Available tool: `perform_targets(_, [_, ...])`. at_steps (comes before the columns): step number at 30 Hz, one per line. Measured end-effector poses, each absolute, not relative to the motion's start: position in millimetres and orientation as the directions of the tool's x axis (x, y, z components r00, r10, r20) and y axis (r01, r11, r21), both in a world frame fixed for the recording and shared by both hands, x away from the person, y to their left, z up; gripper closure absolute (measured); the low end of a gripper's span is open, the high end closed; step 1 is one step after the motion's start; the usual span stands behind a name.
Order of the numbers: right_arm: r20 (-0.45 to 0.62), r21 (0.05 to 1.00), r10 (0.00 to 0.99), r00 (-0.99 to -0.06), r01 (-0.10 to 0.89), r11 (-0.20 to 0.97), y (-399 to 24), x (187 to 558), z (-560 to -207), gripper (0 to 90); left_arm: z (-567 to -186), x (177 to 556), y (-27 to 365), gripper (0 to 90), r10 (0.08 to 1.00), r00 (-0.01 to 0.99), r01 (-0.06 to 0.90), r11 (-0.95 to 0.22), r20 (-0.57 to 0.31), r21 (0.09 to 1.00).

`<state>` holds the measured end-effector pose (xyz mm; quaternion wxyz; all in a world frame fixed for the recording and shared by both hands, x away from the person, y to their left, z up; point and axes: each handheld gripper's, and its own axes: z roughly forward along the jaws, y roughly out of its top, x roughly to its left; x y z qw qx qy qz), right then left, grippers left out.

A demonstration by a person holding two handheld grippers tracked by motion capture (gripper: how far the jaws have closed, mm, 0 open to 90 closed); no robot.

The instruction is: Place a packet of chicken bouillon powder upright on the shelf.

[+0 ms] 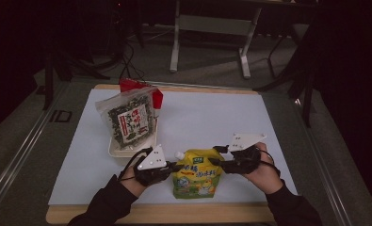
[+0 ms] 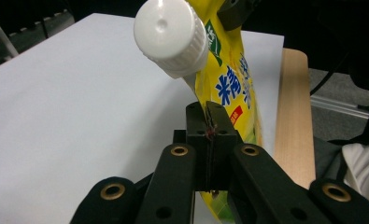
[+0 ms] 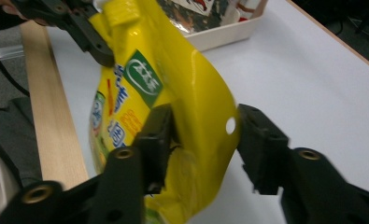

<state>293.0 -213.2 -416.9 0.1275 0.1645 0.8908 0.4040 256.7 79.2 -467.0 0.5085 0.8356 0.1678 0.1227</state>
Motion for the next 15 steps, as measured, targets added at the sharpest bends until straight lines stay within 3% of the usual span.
perform_targets(8, [-0.037,0.751,0.407,-0.912,0.243,0.614,-221,298,-427,44.0,-467,255,80,90.0,0.401,0.915,0.145,-0.425,0.042,0.893])
perform_targets(12, [-0.009,0.751,0.375,-0.927,0.242,0.614,-221,297,-429,48.6,-467,253,80,90.0,0.394,0.918,0.140,-0.419,0.040,0.897])
perform_targets(13, [0.002,0.749,0.356,-0.934,0.238,0.618,-220,296,-429,57.3,-467,253,80,90.0,0.391,0.920,0.139,-0.420,0.041,0.897])
perform_targets(15, [0.011,0.746,0.334,-0.943,0.230,0.626,-219,295,-430,64.7,-466,252,80,90.0,0.388,0.921,0.137,-0.419,0.041,0.898])
